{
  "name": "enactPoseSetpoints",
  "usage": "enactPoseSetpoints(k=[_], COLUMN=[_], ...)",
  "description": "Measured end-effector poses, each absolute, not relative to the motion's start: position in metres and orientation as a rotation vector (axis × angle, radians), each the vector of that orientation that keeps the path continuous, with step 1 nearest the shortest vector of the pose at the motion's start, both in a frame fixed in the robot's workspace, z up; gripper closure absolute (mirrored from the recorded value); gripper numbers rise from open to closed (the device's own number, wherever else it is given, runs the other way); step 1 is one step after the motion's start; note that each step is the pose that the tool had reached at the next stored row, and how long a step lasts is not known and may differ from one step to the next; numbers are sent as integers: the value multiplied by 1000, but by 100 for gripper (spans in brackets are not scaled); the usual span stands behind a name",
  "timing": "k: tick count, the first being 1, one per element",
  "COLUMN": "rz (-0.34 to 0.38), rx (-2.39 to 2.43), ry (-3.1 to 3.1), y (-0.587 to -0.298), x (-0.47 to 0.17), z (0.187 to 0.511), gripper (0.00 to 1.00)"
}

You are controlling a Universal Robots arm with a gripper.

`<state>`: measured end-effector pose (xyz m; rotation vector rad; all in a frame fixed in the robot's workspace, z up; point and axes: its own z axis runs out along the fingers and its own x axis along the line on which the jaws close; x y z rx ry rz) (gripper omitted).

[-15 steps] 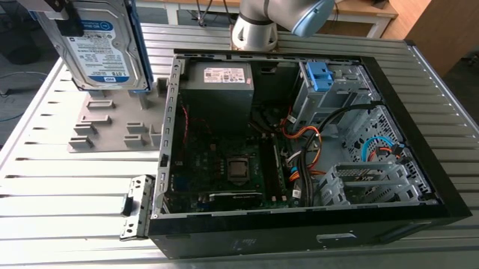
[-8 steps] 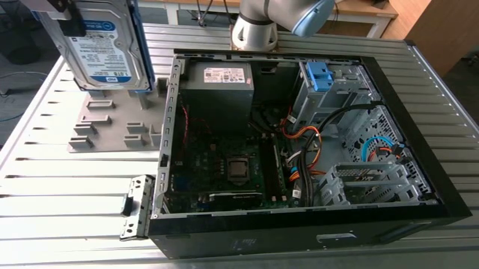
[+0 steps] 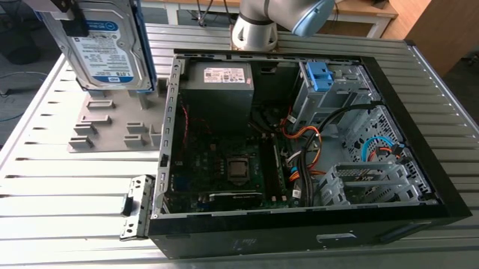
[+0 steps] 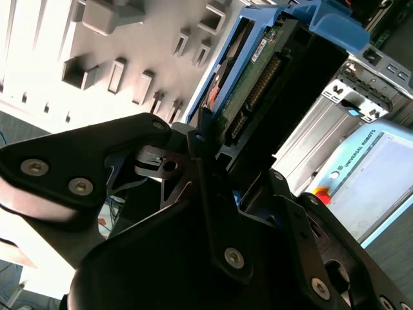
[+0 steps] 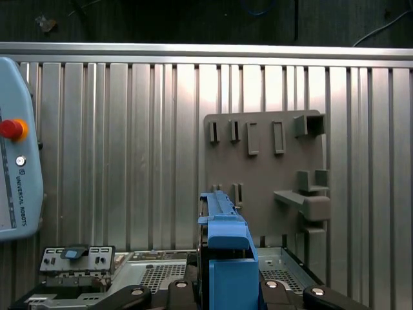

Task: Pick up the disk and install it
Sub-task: 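Pick up the disk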

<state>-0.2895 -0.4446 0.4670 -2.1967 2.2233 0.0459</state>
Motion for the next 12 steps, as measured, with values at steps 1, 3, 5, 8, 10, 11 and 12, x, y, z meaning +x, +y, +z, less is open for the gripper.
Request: enactPoseSetpoints(k=[1,3,5,8,10,11,12], rz=[46,46,46,46,46,46,46], rx=[-2197,-2197,-2197,-2197,-2197,-2197,-2197], ry=[2223,2223,2223,2223,2223,2223,2223], y=[-445,-445,-445,-445,-445,-445,-445], x=[-289,-288,-288,-287,-286,-285,-285], z=[467,467,467,467,467,467,467], gripper=[64,64,64,64,64,64,64])
